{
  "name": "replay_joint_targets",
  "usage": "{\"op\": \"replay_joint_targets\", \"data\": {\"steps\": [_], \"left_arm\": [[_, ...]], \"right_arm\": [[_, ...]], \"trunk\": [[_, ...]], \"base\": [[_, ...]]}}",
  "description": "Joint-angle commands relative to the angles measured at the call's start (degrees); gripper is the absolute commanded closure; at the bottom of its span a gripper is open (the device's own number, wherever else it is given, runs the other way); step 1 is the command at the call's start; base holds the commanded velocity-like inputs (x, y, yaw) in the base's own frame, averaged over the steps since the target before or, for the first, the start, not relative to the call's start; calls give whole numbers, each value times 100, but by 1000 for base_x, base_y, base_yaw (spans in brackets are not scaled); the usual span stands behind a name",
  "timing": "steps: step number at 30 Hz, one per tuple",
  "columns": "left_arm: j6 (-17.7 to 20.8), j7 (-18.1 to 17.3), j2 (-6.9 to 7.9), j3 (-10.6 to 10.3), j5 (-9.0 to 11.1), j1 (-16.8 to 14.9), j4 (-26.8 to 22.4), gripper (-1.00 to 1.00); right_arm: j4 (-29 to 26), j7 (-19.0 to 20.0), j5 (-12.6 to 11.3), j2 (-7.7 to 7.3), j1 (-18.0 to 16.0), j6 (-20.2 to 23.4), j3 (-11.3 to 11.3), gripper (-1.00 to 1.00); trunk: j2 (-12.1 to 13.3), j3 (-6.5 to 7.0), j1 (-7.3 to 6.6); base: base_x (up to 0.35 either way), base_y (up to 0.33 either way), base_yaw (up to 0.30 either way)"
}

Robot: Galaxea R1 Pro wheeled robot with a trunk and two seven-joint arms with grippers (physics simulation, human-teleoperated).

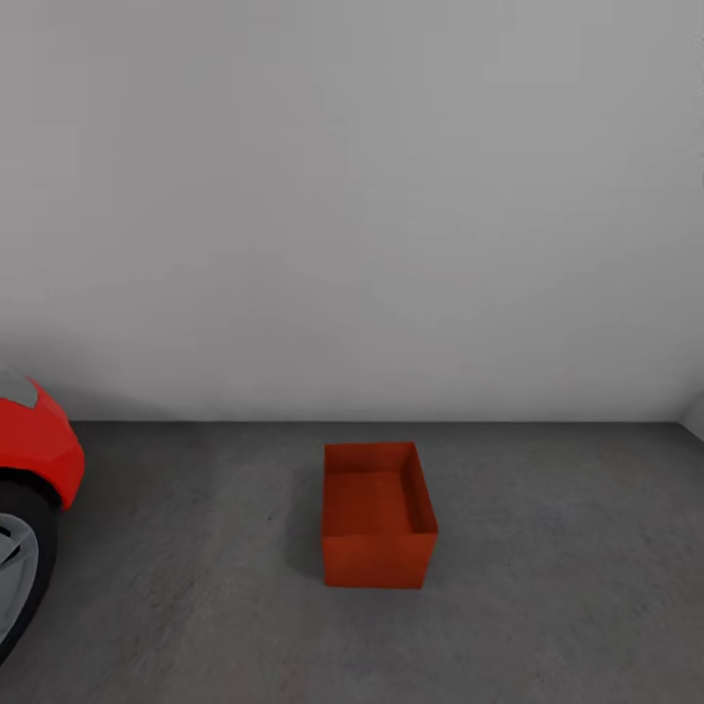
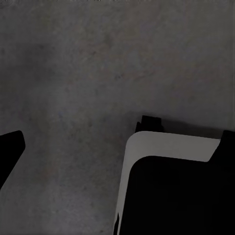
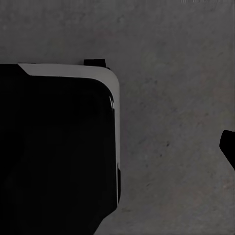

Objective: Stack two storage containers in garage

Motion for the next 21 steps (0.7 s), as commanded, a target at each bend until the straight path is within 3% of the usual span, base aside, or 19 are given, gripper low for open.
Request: {"op": "replay_joint_targets", "data": {"steps": [1,21], "left_arm": [[-16,4,0,-11,58,-3,3,-100],[-16,1,0,-11,58,-3,3,-100]], "right_arm": [[17,-1,-44,3,-6,-29,48,-100],[17,-1,-28,-2,-5,-20,57,-100]], "trunk": [[-4,4,0],[-4,193,0]], "base": [[0,0,0],[0,0,0]]}}
